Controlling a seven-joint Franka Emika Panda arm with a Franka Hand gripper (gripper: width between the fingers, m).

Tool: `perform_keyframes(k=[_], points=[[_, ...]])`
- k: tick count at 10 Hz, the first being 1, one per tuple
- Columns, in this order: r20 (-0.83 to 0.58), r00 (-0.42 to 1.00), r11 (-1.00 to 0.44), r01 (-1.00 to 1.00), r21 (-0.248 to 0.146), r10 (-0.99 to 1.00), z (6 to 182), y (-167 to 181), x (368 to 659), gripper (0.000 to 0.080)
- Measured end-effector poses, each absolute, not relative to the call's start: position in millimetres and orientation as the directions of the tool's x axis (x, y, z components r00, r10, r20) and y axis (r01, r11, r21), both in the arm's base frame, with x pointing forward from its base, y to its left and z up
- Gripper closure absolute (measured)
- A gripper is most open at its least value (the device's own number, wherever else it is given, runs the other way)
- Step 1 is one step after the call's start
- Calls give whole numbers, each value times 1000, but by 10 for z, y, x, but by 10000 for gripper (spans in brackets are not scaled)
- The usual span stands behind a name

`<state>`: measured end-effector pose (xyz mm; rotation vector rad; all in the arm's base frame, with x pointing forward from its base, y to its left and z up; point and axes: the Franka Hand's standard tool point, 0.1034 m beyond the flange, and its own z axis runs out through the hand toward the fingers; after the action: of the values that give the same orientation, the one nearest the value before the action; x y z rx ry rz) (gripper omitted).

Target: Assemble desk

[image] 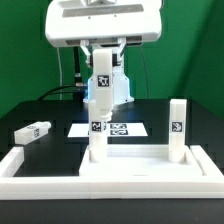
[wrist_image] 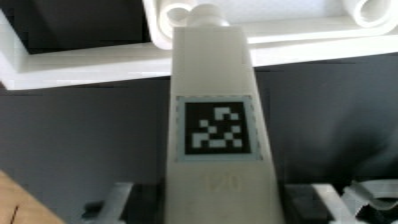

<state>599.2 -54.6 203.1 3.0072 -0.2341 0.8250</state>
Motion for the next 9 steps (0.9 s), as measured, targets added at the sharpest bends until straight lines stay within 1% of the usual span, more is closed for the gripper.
perform_keyframes(k=[2,3,4,5,6,7,8,9], points=[[501,853,-988,-153,-34,-149,2014,-509,5999,509],[515,836,-981,-186,-57,-188,1970,-323,6059,509],[513,833,-978,-191,-85,-208,1917,38,6186,509],[521,820,-972,-207,-114,-236,1894,296,6344,509],[526,804,-961,-239,-141,-278,1777,532,6481,509],[517,808,-959,-244,-141,-282,1639,704,6530,509],[524,812,-966,-226,-125,-258,1662,666,6531,509],[524,811,-965,-229,-126,-261,1671,647,6528,509]])
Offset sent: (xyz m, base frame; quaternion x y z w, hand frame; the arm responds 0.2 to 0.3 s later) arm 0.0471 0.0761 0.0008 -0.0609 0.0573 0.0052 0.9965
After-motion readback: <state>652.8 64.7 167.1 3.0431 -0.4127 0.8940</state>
